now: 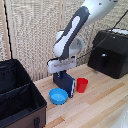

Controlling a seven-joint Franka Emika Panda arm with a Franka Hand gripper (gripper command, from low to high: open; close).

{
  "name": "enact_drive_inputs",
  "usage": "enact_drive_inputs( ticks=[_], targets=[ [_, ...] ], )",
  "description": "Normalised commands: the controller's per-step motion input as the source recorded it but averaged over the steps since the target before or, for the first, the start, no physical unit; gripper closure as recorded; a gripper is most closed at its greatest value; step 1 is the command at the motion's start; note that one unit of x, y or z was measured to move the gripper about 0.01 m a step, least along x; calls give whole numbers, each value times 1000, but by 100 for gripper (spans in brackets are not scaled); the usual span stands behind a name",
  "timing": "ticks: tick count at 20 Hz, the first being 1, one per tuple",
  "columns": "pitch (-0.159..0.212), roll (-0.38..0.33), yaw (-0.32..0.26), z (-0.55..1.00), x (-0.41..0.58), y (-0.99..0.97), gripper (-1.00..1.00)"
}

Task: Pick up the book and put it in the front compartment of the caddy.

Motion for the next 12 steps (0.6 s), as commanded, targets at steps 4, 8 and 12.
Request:
enact_drive_inputs(
  ticks=[4,8,12],
  targets=[
    [-2,26,-80,984,185,-342,100],
    [24,5,-32,1000,191,-332,100],
    [43,22,-118,1000,32,-222,100]
  ],
)
